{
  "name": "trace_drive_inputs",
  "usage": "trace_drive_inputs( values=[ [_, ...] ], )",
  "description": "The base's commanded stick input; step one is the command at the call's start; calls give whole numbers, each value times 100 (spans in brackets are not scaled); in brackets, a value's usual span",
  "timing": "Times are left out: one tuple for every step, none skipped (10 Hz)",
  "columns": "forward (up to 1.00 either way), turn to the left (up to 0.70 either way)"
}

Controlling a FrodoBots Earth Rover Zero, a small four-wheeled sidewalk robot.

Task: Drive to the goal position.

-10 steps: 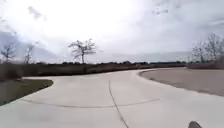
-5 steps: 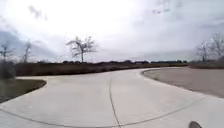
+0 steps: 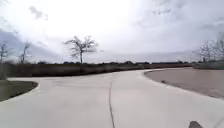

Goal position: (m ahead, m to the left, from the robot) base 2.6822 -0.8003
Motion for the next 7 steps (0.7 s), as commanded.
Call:
trace_drive_inputs(
  values=[
    [100,7],
    [100,11],
    [100,14],
    [100,18],
    [100,22],
    [100,26],
    [100,30]
  ],
)
